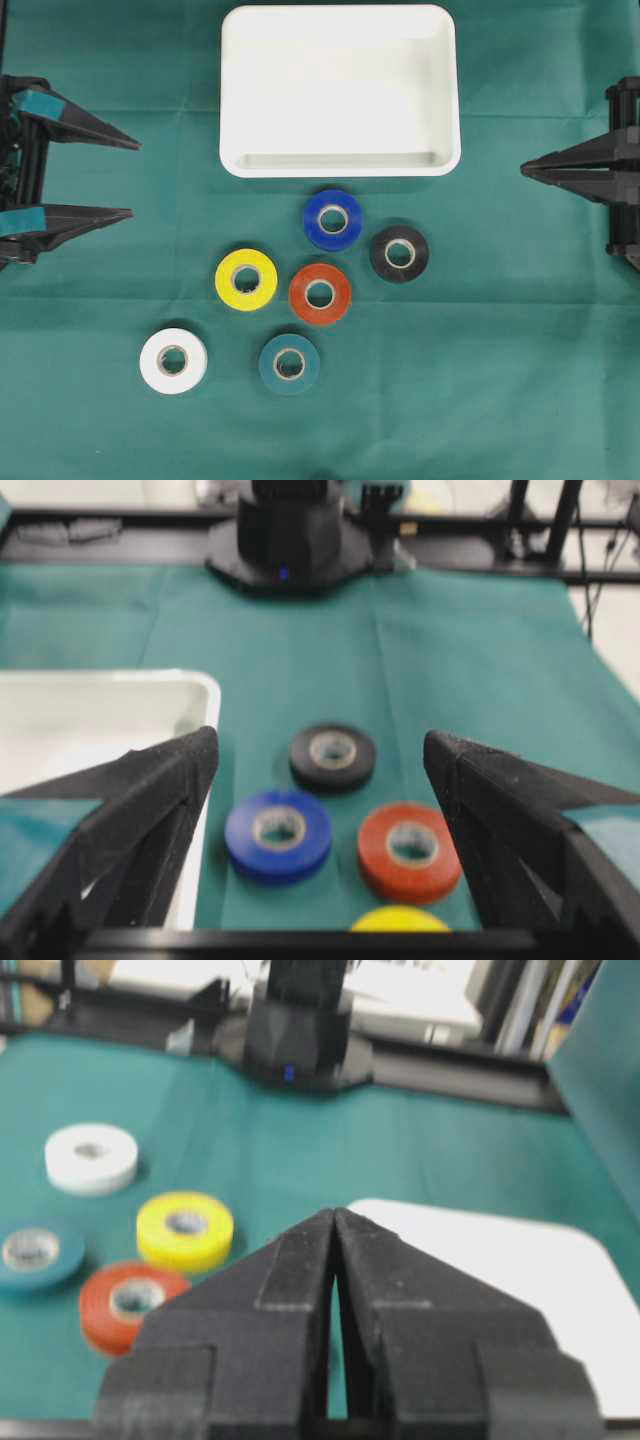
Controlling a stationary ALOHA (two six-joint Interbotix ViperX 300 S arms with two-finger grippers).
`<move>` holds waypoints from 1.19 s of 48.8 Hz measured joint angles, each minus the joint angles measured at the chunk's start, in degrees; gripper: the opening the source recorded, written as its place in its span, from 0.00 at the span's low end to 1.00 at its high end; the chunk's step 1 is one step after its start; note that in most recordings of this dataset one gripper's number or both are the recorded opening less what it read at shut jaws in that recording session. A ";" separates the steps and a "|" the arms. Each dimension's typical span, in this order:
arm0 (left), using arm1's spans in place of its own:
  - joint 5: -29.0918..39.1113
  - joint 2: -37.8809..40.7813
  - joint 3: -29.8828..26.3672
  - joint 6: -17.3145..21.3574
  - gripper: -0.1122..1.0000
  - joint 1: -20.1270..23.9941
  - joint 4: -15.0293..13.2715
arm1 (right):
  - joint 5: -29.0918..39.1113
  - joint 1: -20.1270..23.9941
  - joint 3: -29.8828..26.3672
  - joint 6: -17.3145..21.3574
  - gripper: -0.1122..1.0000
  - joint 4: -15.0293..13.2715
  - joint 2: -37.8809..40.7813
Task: Put the tape into the white case with the left arm.
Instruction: 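Move the left gripper open toward the yellow tape roll, then lower the left gripper fingers into the yellow roll's hole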
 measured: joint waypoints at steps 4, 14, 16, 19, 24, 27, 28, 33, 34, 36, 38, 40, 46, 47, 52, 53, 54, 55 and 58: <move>0.62 2.29 -0.18 -0.09 1.00 0.00 0.00 | 1.76 -0.18 1.41 0.00 0.02 -0.35 0.00; 1.58 8.96 -2.64 -0.09 1.00 0.00 0.00 | 6.06 -0.35 3.87 0.00 0.02 -1.05 -0.18; 2.02 10.02 -2.99 -0.09 1.00 0.00 0.00 | 6.59 -0.35 4.39 0.00 0.02 -1.05 -0.26; 2.64 11.69 -3.69 0.00 1.00 0.00 -0.09 | 7.29 -0.35 5.01 0.00 0.02 -1.05 -0.35; 3.96 14.94 -4.83 0.00 1.00 0.00 0.00 | 8.61 -0.35 6.42 0.00 0.02 -1.41 -0.44; 4.13 16.61 -5.45 -0.09 1.00 0.00 0.00 | 8.96 -0.35 7.03 0.00 0.02 -1.85 -0.44; 4.31 17.14 -5.62 0.00 1.00 0.00 0.00 | 9.14 -0.35 7.29 0.00 0.02 -2.02 -0.53; 4.48 20.13 -6.68 -0.09 1.00 0.00 0.00 | 9.40 -0.35 8.61 0.00 0.02 -3.16 -0.88; 4.39 20.74 -6.86 -0.09 1.00 0.00 0.00 | 9.40 -0.35 8.88 0.00 0.02 -3.34 -1.05; 4.48 21.97 -7.21 -0.09 1.00 0.00 0.00 | 9.40 -0.35 9.40 0.00 0.02 -3.52 -1.23; 4.66 23.20 -7.82 -0.09 1.00 0.00 0.00 | 9.40 -0.35 9.93 0.09 0.02 -3.60 -1.76; 5.10 24.52 -8.35 -0.09 0.99 0.00 0.00 | 9.49 -0.35 10.55 0.09 0.02 -3.60 -2.29; 7.91 27.77 -10.46 -0.09 0.99 0.00 -0.09 | 10.81 -0.35 11.95 0.26 0.02 -3.69 -3.87; 8.35 28.21 -10.81 -0.18 0.99 0.00 0.00 | 10.90 -0.35 12.13 0.18 0.02 -3.69 -4.13; 10.46 30.41 -12.66 -0.09 0.99 0.00 0.00 | 11.43 -0.35 12.83 0.26 0.02 -3.69 -5.71; 10.63 30.67 -12.92 -0.09 0.99 0.00 0.00 | 11.34 -0.35 12.92 0.26 0.02 -3.69 -5.98; 10.81 31.03 -13.18 -0.09 0.99 0.00 0.00 | 11.34 -0.35 12.92 0.26 0.02 -3.69 -6.24; 10.90 31.38 -13.45 -0.09 0.99 0.00 0.00 | 11.34 -0.35 13.10 0.26 0.02 -3.69 -6.42; 10.99 32.34 -13.97 0.18 0.99 0.00 0.00 | 11.34 -0.35 13.27 0.53 0.02 -3.69 -6.77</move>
